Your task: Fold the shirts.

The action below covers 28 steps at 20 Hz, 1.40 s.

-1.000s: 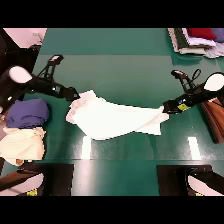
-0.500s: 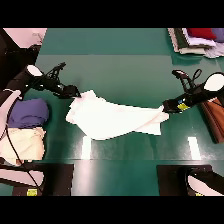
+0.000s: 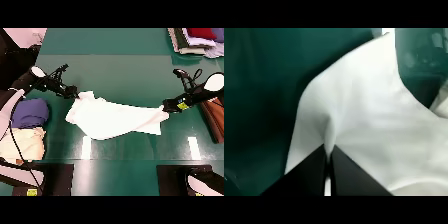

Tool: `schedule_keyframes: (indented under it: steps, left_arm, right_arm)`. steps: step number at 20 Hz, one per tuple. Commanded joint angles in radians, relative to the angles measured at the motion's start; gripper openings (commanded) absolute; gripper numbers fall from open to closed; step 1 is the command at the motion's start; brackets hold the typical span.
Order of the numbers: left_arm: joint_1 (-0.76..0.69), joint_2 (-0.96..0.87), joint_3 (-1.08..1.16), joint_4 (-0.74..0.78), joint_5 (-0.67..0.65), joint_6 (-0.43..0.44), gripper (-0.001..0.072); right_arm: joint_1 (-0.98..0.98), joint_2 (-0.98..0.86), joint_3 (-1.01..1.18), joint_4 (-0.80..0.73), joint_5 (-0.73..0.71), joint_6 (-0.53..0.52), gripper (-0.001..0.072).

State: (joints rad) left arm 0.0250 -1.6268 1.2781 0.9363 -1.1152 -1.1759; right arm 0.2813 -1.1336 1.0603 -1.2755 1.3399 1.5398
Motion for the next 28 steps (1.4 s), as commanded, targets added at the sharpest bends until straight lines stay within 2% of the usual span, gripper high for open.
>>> schedule_keyframes:
  steps: [1,5,9,12,17,19,23,28]
  left_arm:
    - [0.039,0.066,0.074,0.003,-0.049,-0.023,0.0028]
    - [0.113,0.326,0.269,0.003,-0.017,-0.038,0.0029]
    - [0.121,0.555,0.495,-0.003,0.01,-0.036,0.0029]
    - [0.121,0.663,0.633,-0.002,0.025,-0.036,0.0029]
    - [0.12,0.777,0.775,-0.003,0.072,-0.041,0.0029]
    - [0.121,0.789,0.824,-0.01,0.092,-0.055,0.0029]
    - [0.121,0.792,0.864,-0.023,0.136,-0.055,0.0028]
    - [0.121,0.692,0.718,-0.015,0.135,-0.055,0.0028]
  right_arm:
    - [-0.026,0.026,0.056,-0.004,0.014,0.004,0.0016]
    - [-0.12,0.085,0.316,-0.003,0.031,0.004,0.0016]
    - [-0.172,0.114,0.63,0.0,0.036,0.004,0.0016]
    - [-0.173,0.125,0.827,-0.003,0.067,0.002,0.0016]
    - [-0.173,0.127,1.034,-0.01,0.203,-0.004,0.0016]
    - [-0.173,0.155,1.035,-0.01,0.206,-0.003,0.0016]
    - [-0.173,0.256,0.877,-0.01,0.174,0.018,0.0016]
    - [-0.173,0.238,0.665,-0.008,0.259,0.118,0.0016]
